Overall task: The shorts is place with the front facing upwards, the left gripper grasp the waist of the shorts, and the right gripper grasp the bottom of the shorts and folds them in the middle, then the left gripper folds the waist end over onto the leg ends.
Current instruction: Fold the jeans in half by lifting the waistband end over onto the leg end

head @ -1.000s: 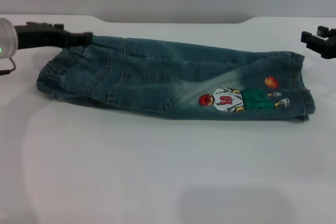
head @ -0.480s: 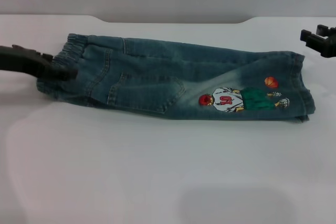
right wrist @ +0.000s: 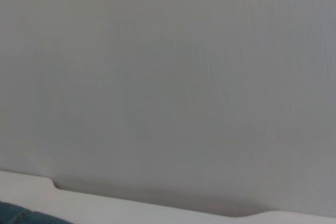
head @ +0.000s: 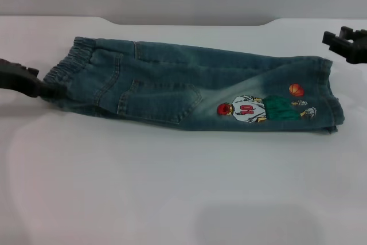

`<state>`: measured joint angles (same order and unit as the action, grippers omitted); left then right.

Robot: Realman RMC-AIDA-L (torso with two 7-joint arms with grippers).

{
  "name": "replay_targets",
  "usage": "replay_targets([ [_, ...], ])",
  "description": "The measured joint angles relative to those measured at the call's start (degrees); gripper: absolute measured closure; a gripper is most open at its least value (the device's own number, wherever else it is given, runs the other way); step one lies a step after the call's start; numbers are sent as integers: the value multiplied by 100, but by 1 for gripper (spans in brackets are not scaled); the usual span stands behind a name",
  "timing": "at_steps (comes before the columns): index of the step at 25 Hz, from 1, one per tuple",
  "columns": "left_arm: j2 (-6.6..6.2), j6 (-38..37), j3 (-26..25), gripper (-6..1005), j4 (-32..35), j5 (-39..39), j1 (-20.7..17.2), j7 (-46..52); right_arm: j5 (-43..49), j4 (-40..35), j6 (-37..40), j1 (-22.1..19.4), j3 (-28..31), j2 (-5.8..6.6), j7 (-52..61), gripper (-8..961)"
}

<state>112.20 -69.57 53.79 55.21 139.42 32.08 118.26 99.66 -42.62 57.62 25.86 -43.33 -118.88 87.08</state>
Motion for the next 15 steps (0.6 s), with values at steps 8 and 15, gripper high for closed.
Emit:
replay_targets([
  [8, 122, 255, 0, 143, -168, 475, 129, 42, 0, 128, 114, -13, 1, -3, 1, 486],
  [15, 200, 454, 11, 144, -374, 746, 284, 82, 0, 237, 126, -12, 1, -3, 2, 486],
])
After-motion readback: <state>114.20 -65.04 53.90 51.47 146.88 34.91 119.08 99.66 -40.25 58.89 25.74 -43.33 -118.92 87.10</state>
